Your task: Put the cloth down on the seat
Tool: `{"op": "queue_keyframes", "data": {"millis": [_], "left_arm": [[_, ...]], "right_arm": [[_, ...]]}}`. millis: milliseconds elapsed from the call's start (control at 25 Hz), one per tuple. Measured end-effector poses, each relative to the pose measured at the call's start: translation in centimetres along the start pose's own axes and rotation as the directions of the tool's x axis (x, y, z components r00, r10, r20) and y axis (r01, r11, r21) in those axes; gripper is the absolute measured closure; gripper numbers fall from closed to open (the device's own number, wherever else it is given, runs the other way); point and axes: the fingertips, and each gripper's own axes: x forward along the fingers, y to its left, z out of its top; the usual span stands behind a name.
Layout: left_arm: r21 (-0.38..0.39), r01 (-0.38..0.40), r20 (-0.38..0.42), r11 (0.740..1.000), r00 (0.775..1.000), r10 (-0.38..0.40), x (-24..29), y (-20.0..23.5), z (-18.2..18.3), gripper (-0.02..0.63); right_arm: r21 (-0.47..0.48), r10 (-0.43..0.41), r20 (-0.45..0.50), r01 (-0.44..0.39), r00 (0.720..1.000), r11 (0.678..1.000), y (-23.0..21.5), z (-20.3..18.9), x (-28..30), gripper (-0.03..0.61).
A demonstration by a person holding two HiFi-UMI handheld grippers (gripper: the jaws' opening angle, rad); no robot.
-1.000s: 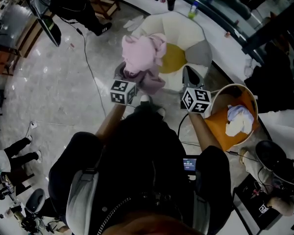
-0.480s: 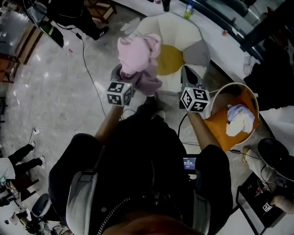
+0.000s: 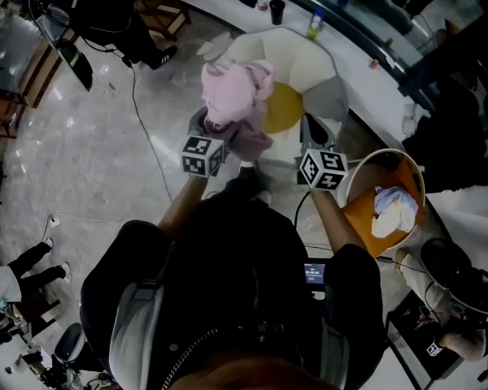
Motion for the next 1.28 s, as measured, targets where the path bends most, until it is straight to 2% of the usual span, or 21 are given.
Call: {"op": "queue_keyframes", "data": {"millis": [640,840,1080,1280], "left_arm": [[-0.043,0.079,-0.046,0.996,0.996,-0.081,9.4,7.4,0.8,0.279],[-0.017,0.105,-0.069,0.994,0.992,-0.106,11.6,9.3,1.3,0.279],[-0.008,0.131,-0.102,0.991,0.986,-0.132,13.8,9.8,0.5,0.278],[-0.005,0.147,-0.118,0.989,0.982,-0.146,16.0,8.8,-0.6,0.278]], "right_arm": [[-0.007,-0.056,-0.091,0.056,0.994,0.998,-0.5,0.9,10.2,0.575],[0.001,-0.081,-0.086,0.081,0.993,0.997,-0.5,1.7,12.8,0.575],[0.034,-0.114,-0.085,0.117,0.990,0.992,-1.1,1.5,13.4,0.575],[0.051,-0.146,-0.089,0.151,0.985,0.987,-3.3,0.9,12.6,0.575]]}}
